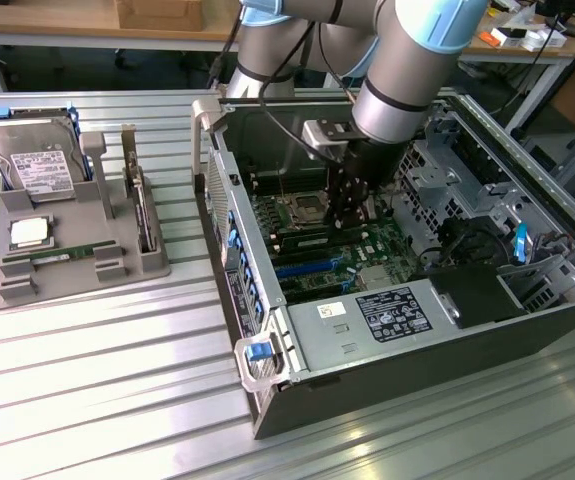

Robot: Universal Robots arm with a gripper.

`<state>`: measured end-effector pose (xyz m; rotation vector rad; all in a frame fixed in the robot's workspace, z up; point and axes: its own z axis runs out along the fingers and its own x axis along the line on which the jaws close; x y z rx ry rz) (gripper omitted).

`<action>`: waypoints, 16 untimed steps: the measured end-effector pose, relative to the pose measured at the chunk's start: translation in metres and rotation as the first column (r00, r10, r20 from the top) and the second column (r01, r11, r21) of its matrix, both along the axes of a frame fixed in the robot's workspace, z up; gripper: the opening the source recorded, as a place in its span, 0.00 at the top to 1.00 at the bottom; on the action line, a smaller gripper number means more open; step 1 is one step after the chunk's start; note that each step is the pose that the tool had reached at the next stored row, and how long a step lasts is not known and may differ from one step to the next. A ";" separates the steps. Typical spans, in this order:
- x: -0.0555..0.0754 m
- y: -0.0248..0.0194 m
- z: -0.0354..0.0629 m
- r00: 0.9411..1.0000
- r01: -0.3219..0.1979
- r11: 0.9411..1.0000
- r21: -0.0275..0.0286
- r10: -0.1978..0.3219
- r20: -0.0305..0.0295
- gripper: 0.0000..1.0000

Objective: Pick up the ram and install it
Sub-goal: 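Insert the ram into the slot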

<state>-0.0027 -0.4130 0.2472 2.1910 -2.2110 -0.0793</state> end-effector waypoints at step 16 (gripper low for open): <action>0.017 0.0104 0.0147 1.000 -0.003 1.000 0.000 0.003 -0.001 0.90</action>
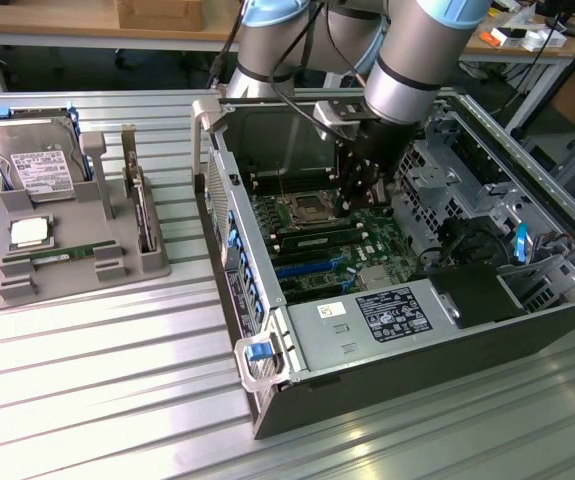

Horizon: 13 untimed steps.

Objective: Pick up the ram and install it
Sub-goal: 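Insert the ram into the slot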

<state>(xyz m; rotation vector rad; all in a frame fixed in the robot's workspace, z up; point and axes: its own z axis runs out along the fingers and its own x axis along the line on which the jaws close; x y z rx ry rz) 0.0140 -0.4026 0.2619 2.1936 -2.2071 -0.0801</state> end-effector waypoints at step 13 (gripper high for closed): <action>0.046 0.0000 0.0263 1.000 0.000 1.000 0.003 0.000 -0.006 0.90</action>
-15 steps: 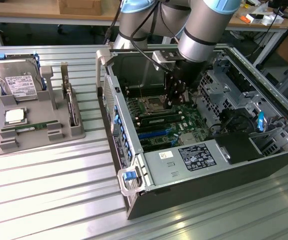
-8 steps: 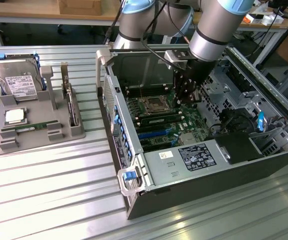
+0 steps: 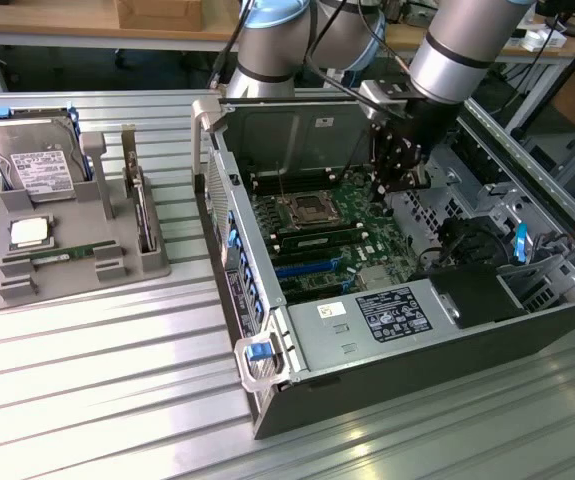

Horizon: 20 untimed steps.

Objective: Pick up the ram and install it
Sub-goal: 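Insert the ram into the slot, then press down the ram until it locks into place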

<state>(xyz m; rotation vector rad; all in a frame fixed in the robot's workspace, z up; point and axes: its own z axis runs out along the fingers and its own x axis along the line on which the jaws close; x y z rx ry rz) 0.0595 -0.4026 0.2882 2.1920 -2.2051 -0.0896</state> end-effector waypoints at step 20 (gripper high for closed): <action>0.005 0.0000 0.0767 1.000 0.000 1.000 0.018 0.000 0.000 0.90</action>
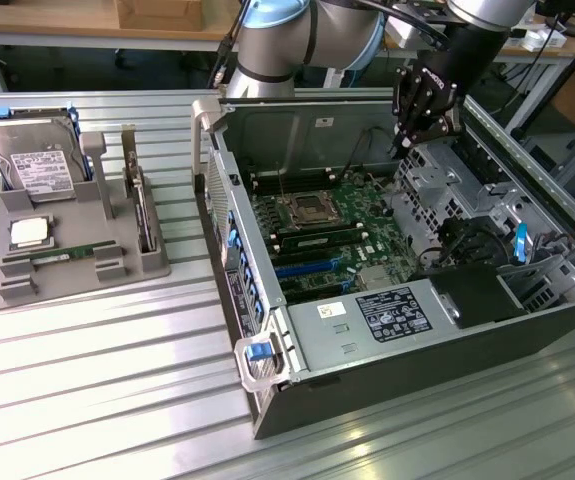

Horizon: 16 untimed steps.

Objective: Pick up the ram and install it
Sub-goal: 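Press down the ram until it locks into place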

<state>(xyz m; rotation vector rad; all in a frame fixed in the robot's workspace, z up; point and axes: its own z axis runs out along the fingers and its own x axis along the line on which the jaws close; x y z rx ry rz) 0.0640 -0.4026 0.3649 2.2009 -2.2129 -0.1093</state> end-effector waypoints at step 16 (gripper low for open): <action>-0.012 -0.0009 -0.0416 1.000 0.000 1.000 -0.001 0.000 0.000 0.90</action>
